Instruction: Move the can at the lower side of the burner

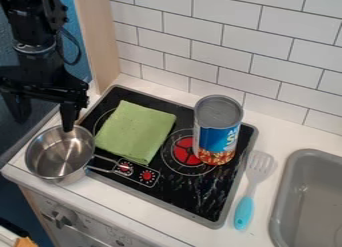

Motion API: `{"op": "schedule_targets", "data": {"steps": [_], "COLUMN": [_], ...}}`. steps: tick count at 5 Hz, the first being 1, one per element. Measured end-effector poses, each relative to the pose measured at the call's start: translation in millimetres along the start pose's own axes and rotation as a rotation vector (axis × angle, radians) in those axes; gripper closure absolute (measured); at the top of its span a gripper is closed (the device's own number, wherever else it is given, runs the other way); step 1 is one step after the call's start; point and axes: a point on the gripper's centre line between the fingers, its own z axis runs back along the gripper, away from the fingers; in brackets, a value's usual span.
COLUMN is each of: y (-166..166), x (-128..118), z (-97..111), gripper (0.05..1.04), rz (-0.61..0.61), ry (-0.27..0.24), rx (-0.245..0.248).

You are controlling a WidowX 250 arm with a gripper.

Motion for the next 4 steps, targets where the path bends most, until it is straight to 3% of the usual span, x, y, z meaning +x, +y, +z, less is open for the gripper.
{"op": "schedule_targets", "data": {"steps": [1,3,4], "y": [-1.5,-52.5,-92.4], "x": [-1.4,37.5,65.3], "z": [-4.7,21.1,35.9], "gripper": [0.083,0.083,0.083], "rz": [0.000,-0.123,-0.210], "ry": [0.021,-0.071,-0.125], "rx": [-0.002,0.009,-0.012]}}
